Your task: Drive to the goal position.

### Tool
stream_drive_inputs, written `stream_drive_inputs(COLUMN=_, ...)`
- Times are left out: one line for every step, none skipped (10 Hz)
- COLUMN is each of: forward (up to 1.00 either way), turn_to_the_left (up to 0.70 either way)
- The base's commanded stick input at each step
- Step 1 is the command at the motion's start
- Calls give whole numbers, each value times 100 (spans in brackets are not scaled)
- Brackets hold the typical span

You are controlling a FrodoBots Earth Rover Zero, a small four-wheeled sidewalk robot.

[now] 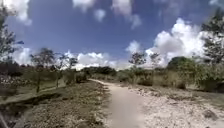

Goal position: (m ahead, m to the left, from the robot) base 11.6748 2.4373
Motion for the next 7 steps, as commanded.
stream_drive_inputs(forward=70, turn_to_the_left=0)
stream_drive_inputs(forward=70, turn_to_the_left=0)
stream_drive_inputs(forward=70, turn_to_the_left=0)
stream_drive_inputs(forward=70, turn_to_the_left=0)
stream_drive_inputs(forward=70, turn_to_the_left=0)
stream_drive_inputs(forward=70, turn_to_the_left=0)
stream_drive_inputs(forward=70, turn_to_the_left=0)
